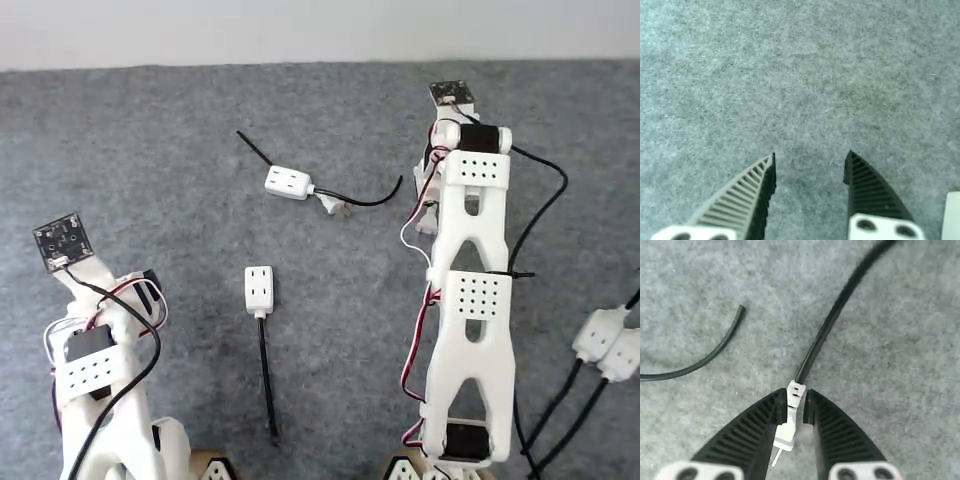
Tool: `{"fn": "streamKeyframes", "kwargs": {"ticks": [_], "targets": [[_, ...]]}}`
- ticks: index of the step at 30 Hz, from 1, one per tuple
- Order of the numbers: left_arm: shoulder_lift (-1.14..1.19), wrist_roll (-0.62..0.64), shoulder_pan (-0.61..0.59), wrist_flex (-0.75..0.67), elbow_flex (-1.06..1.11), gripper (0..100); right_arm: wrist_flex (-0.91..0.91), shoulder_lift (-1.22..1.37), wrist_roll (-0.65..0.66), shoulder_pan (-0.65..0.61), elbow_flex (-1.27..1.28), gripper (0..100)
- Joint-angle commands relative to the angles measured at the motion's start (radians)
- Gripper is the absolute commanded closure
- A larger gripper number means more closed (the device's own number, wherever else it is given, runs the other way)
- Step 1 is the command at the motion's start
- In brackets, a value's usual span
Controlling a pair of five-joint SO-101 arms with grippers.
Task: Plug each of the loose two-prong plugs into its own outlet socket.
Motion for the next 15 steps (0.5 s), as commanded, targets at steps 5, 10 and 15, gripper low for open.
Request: {"fn": "streamKeyframes", "kwargs": {"ticks": [5, 10, 15], "targets": [[-0.014, -0.008, -0.002, -0.028, -0.01, 79, 0.013, -0.013, -0.014, -0.013, -0.052, 92.2], [-0.014, -0.008, -0.002, -0.028, -0.01, 79, 0.013, 0.018, -0.006, -0.016, -0.038, 92.0], [-0.014, -0.008, -0.002, -0.028, -0.01, 79, 0.013, 0.038, -0.006, -0.01, -0.038, 92.0]]}}
